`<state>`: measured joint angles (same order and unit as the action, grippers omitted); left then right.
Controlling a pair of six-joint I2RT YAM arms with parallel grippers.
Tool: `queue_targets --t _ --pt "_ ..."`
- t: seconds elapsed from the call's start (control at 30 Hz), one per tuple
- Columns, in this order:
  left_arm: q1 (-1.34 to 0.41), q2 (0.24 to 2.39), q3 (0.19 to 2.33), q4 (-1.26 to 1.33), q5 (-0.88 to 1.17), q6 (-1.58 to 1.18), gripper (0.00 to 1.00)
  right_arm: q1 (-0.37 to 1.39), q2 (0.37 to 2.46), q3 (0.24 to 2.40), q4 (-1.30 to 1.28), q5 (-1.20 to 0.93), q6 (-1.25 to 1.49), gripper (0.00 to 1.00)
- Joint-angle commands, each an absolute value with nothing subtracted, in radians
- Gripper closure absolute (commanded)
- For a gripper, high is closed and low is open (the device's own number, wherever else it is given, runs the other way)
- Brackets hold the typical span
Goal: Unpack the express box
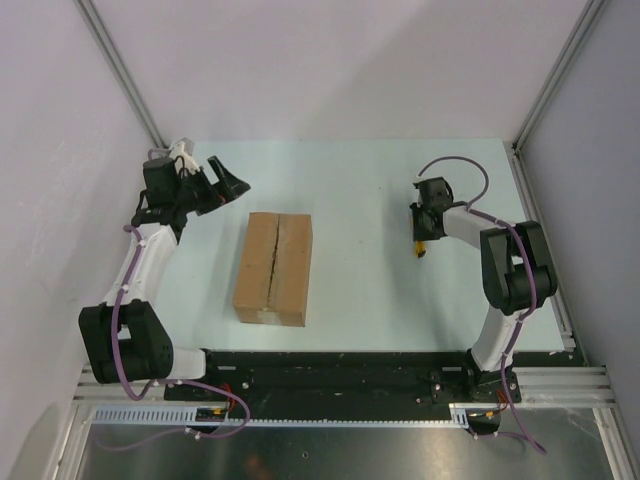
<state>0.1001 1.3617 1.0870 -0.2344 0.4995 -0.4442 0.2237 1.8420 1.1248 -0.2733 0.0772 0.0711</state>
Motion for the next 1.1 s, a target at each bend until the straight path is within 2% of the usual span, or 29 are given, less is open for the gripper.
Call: queue_targets --t 0.0,0.1,0.13,0.37,0.6,0.83,1.07 --pt "0.1 1.341 1.108 -0.213 0.537 -0.451 0.0 0.227 1.904 1.131 -0.341 0.104 0.086 0.89" --pt "0.095 1.327 1.104 -0.21 0.569 -0.448 0.0 0.245 1.899 1.132 -0.328 0.095 0.089 0.99" --pt "0.089 1.324 1.104 -0.21 0.578 -0.442 0.0 0.253 1.89 1.132 -0.325 0.092 0.089 1.0" --pt "0.009 1.321 1.133 -0.212 0.732 -0.4 0.0 0.327 1.691 1.17 -0.345 -0.067 0.149 1.0" --pt "-0.179 1.359 1.19 -0.212 0.807 -0.449 0.0 0.428 1.474 1.19 -0.37 -0.215 0.173 1.0" --pt "-0.276 1.434 1.273 -0.212 0.85 -0.534 0.0 0.551 1.327 1.196 -0.373 -0.216 0.141 1.0" --pt "-0.324 1.482 1.304 -0.212 0.87 -0.56 0.0 0.66 1.313 1.221 -0.42 -0.153 0.071 1.0"
